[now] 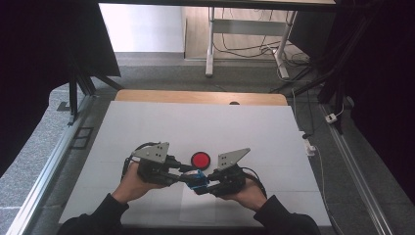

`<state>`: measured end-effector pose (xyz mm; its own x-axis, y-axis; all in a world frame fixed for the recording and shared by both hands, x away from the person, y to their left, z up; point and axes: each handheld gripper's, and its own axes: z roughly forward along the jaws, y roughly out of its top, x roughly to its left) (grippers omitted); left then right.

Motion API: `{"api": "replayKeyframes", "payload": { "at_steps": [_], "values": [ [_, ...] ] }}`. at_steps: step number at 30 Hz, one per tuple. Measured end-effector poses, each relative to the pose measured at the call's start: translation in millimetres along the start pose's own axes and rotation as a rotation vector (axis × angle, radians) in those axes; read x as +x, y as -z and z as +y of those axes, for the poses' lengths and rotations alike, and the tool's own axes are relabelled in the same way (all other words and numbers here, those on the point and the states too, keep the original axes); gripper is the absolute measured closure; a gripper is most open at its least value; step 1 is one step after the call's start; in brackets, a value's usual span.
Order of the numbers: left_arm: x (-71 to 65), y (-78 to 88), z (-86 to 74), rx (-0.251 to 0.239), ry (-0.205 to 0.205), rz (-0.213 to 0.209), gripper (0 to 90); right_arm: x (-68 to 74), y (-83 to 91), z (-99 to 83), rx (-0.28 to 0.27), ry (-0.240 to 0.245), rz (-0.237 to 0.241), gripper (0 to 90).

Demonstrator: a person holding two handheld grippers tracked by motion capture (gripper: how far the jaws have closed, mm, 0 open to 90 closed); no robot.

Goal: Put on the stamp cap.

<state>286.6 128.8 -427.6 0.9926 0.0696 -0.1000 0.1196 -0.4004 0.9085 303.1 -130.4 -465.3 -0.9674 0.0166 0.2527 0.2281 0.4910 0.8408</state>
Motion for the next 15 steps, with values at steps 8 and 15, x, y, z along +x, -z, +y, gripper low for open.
{"api": "replayKeyframes", "payload": {
  "at_steps": [8,15],
  "values": [
    [0.9,-1.0,-1.5,-0.002,0.002,-0.016,70.2,2.2,-0.3,1.7,-0.001,0.016,0.001,68.8],
    [3.3,-0.9,-3.7,-0.026,0.018,-0.041,70.2,3.8,1.1,2.7,-0.012,0.043,0.005,68.9]
  ]
}}
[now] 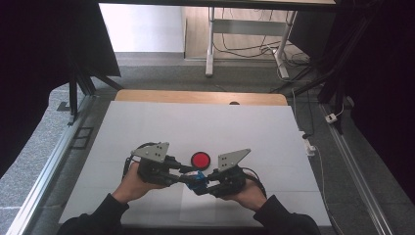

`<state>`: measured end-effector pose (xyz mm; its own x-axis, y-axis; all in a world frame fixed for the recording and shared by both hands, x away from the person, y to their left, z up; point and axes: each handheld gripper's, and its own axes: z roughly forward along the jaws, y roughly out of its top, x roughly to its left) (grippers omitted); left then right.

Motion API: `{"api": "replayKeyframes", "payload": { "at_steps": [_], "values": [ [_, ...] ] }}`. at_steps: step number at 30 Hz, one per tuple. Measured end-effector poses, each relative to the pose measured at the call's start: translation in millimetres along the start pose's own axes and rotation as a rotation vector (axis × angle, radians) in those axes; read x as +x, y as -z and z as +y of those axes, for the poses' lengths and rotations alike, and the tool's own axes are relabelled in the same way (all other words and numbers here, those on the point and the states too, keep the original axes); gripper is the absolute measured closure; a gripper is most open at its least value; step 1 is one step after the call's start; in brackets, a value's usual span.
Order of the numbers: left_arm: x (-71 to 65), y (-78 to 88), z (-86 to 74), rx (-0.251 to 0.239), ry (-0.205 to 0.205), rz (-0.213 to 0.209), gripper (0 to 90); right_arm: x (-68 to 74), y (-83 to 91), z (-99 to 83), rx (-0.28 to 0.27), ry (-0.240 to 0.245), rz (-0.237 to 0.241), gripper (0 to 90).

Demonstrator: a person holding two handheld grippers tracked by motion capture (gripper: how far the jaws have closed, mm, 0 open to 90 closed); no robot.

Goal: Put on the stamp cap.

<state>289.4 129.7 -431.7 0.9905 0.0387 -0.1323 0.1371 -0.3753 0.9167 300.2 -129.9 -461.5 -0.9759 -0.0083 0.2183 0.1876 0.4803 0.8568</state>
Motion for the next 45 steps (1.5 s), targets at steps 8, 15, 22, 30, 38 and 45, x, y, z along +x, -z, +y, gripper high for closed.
{"api": "replayKeyframes", "payload": {
  "at_steps": [8,15,22,30,38,45],
  "values": [
    [1.7,-0.2,-2.6,-0.040,0.026,-0.022,70.3,1.1,2.1,1.5,-0.009,0.022,0.004,69.1],
    [2.8,-1.0,-4.1,-0.059,0.049,-0.032,70.3,0.6,3.9,1.8,-0.013,0.018,0.016,69.2],
    [3.3,-2.5,-5.0,-0.053,0.057,-0.031,70.2,0.2,3.7,0.6,-0.012,0.012,0.019,69.1],
    [2.6,-3.4,-3.4,-0.034,0.052,0.007,70.1,0.6,2.2,-1.1,-0.002,0.011,-0.027,66.3],
    [1.2,-3.6,-2.4,-0.014,0.049,0.036,70.1,-1.3,3.3,-2.4,-0.009,0.000,-0.060,59.8],
    [-1.1,0.9,0.2,-0.009,0.038,0.069,70.1,-1.7,4.0,-3.9,0.001,-0.012,-0.090,54.6]
  ]
}}
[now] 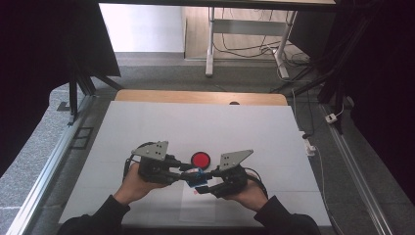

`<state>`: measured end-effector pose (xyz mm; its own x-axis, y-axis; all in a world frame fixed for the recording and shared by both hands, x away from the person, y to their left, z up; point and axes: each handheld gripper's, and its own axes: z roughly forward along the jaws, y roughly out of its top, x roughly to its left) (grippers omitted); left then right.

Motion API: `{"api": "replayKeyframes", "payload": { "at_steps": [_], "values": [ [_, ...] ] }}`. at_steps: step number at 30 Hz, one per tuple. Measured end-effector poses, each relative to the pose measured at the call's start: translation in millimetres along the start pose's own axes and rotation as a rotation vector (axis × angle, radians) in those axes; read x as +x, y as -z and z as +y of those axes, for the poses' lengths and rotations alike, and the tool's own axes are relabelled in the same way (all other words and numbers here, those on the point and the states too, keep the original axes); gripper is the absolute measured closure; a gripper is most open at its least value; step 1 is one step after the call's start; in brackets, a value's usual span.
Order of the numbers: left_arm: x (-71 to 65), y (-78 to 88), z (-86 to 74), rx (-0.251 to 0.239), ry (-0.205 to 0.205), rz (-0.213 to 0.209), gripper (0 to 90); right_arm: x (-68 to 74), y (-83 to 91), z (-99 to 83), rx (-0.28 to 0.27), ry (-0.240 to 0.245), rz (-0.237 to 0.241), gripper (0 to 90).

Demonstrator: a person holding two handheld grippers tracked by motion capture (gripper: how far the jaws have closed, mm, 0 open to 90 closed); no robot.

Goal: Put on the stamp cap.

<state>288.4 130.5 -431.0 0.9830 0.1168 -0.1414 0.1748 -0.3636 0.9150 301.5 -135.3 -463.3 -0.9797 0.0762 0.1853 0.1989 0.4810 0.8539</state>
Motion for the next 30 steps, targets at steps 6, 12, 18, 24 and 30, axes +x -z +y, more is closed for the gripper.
{"api": "replayKeyframes", "payload": {
  "at_steps": [6,12,18,24,30],
  "values": [
    [-0.6,4.1,0.2,0.005,0.002,0.022,70.1,1.6,1.5,-1.2,0.018,-0.005,-0.035,48.6],
    [-2.0,5.9,0.3,0.018,0.004,0.045,70.1,2.2,5.1,-1.3,0.022,-0.013,-0.063,45.0],
    [-2.0,9.5,-0.4,0.031,0.016,0.072,70.1,1.9,11.1,-2.1,0.024,-0.033,-0.116,39.0],
    [-2.0,10.9,-1.0,0.053,0.019,0.106,70.1,3.0,17.2,-4.5,0.031,-0.054,-0.172,33.5],
    [-1.8,12.0,-1.7,0.064,0.024,0.129,70.1,5.3,22.4,-6.4,0.048,-0.075,-0.218,26.2]
  ]
}}
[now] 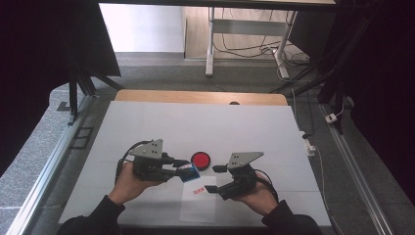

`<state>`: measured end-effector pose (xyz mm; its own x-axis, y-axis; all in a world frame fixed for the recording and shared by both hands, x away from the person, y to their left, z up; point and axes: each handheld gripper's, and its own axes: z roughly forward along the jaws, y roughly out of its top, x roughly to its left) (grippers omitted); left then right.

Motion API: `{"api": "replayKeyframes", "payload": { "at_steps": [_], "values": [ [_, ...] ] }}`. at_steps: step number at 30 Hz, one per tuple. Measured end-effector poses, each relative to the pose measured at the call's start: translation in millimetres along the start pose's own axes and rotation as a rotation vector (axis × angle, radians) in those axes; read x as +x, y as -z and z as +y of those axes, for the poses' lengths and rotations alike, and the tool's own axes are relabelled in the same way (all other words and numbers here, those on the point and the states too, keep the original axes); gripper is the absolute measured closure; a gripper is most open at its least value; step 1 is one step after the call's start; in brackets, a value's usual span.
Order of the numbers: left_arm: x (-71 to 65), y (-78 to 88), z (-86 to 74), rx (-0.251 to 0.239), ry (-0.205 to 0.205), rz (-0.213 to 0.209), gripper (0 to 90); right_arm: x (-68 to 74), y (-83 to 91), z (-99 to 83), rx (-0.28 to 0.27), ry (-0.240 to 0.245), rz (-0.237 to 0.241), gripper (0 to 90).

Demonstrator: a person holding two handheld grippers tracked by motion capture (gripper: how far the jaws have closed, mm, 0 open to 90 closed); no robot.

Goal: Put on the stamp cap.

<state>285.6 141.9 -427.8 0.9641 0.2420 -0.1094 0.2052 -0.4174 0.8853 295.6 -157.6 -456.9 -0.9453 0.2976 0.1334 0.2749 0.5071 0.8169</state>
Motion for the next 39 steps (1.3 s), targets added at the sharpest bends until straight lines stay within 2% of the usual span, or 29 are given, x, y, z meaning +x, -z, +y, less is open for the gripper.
{"api": "replayKeyframes", "payload": {
  "at_steps": [9,15,18,30,34,35,39],
  "values": [
    [1.1,2.2,-1.0,0.012,0.006,0.024,70.1,-0.2,12.0,-4.9,0.006,-0.040,-0.075,15.8],
    [2.9,3.8,-2.4,0.021,0.020,0.041,70.1,0.4,22.1,-10.9,0.041,-0.052,-0.158,5.8],
    [3.4,4.6,-2.6,0.023,0.025,0.051,70.1,-1.7,29.7,-16.0,0.039,-0.093,-0.215,2.3],
    [4.4,6.4,-2.2,0.043,0.034,0.096,70.1,-4.4,66.9,-44.0,0.032,-0.160,-0.344,0.0],
    [4.5,7.2,-1.7,0.043,0.036,0.102,70.1,-6.0,77.7,-52.5,0.021,-0.200,-0.367,0.0],
    [4.6,7.4,-1.7,0.043,0.037,0.103,70.1,-5.9,81.2,-54.9,0.026,-0.210,-0.385,0.0],
    [5.2,9.4,-1.2,0.042,0.041,0.114,70.1,-5.7,90.0,-63.1,0.028,-0.230,-0.411,0.0]
  ]
}}
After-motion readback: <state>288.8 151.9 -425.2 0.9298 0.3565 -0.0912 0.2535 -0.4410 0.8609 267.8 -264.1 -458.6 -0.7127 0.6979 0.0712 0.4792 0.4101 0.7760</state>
